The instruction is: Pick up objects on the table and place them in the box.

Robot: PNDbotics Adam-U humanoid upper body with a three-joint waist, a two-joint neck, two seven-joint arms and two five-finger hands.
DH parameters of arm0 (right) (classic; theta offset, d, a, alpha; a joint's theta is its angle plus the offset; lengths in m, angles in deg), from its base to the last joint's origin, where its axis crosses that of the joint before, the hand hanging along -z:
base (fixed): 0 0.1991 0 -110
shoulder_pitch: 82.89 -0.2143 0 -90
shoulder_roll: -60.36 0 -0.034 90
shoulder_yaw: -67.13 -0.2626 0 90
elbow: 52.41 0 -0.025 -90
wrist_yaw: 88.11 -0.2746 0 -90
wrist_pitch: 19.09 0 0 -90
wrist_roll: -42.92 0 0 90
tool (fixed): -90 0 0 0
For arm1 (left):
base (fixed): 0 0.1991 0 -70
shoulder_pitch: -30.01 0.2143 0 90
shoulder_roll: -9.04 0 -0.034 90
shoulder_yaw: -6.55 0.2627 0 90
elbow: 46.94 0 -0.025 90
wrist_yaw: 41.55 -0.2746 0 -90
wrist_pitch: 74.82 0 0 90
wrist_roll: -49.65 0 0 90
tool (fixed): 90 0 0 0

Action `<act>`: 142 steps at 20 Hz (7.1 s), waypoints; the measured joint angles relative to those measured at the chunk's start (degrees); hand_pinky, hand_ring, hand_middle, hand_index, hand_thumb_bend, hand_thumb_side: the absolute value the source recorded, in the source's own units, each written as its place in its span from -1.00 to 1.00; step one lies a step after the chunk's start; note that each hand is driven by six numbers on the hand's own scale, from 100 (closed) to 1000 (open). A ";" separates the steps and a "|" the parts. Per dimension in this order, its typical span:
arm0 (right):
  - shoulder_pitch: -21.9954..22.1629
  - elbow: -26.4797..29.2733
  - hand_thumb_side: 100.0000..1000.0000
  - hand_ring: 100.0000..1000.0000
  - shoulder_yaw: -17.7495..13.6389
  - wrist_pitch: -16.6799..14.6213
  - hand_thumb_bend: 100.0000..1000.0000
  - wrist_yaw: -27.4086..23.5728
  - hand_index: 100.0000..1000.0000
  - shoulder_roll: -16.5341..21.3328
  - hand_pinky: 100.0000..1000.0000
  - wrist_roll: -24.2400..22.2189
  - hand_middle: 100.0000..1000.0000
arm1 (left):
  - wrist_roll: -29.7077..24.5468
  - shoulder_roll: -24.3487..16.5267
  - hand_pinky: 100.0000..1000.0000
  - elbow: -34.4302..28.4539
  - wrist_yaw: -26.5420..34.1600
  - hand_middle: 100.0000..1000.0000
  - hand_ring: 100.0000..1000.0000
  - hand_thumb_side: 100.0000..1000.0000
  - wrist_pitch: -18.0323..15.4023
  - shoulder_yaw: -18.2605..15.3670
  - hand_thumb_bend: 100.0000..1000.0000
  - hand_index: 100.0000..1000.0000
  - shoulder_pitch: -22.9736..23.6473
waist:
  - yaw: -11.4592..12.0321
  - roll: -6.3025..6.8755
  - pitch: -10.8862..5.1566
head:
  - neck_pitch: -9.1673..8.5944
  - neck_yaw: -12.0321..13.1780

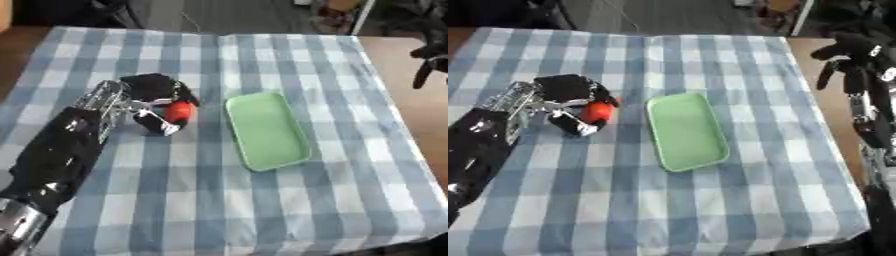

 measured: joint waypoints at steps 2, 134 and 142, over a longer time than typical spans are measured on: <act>0.00 0.00 0.30 0.27 0.00 -0.01 -1.00 0.00 0.66 0.00 -0.51 0.01 0.14 | 0.17 -0.01 -0.70 -0.02 0.41 0.05 -0.24 -0.35 -0.06 -0.01 -1.00 0.54 0.06 | 0.01 0.00 0.00 | 0.00 0.00; -0.63 -0.36 0.30 0.28 0.75 -0.23 -1.00 -1.24 0.66 -0.98 -0.51 -1.53 0.14 | -7.63 11.62 -0.33 -9.59 25.13 0.27 -0.04 0.18 -4.37 7.01 0.33 0.29 -4.06 | -1.87 -0.78 -0.33 | 0.00 0.03; -0.63 -0.36 0.30 0.27 0.75 -0.23 -1.00 -1.24 0.66 -0.98 -0.51 -1.53 0.14 | -7.33 11.62 -0.23 -9.51 24.70 0.29 -0.02 0.29 -4.51 6.73 0.14 0.30 -4.03 | -1.82 -0.78 -0.32 | 0.00 0.03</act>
